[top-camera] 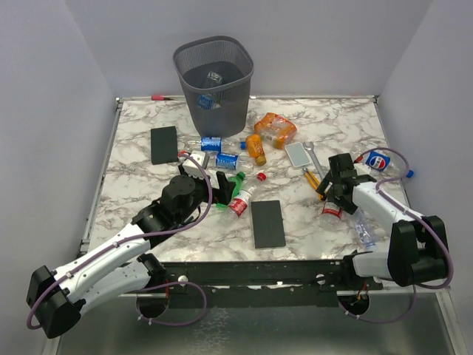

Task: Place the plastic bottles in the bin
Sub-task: Pick up the plastic bottle at the center of the board.

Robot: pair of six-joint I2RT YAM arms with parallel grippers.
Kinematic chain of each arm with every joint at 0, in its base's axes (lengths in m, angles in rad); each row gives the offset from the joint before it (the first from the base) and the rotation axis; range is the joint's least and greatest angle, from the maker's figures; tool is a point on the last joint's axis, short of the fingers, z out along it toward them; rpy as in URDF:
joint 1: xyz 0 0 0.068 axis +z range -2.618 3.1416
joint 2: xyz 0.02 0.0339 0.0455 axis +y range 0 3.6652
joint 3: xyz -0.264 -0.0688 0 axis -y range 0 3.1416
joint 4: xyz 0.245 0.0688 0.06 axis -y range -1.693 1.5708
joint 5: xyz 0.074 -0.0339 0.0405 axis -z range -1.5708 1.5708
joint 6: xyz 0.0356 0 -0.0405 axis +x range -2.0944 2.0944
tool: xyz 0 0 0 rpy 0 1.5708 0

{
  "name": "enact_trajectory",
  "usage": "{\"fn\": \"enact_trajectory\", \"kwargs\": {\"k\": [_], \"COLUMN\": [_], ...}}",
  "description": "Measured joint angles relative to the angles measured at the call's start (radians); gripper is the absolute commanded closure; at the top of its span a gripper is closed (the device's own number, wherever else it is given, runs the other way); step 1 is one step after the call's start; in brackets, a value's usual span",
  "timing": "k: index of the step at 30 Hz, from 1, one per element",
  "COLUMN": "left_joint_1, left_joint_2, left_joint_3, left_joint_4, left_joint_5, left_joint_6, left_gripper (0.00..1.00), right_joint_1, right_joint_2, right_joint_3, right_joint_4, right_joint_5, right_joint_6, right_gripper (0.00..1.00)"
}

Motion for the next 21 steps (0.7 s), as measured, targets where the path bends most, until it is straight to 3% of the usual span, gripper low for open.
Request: {"fn": "enact_trajectory", "kwargs": {"k": [10, 15, 21], "left_joint_1": [0.0, 0.0, 0.0], "left_joint_2": [0.0, -0.008, -0.033], "left_joint_3": [-0.001, -0.016, -0.037], "left_joint_4": [0.013, 0.016, 0.05], "left_joint_5": [0.009, 0.012, 0.012], "left_joint_6": [-0.002, -0.002, -0.002], "left_gripper": [0.01, 0.01, 0.01], "right_joint_1": [-0.001, -0.001, -0.001], "right_joint_2": [-0.031, -0.241, -0.599], "right_joint_3": [-0.004, -0.003, 0.023], "right_joint_4": [0.031, 0.025, 0.111], "right_joint_5": [-0.058, -0.139, -0.402], "right_joint_6": [-0.043, -0.088, -0.189], "right_gripper": [0.27, 0.43, 0.47]}}
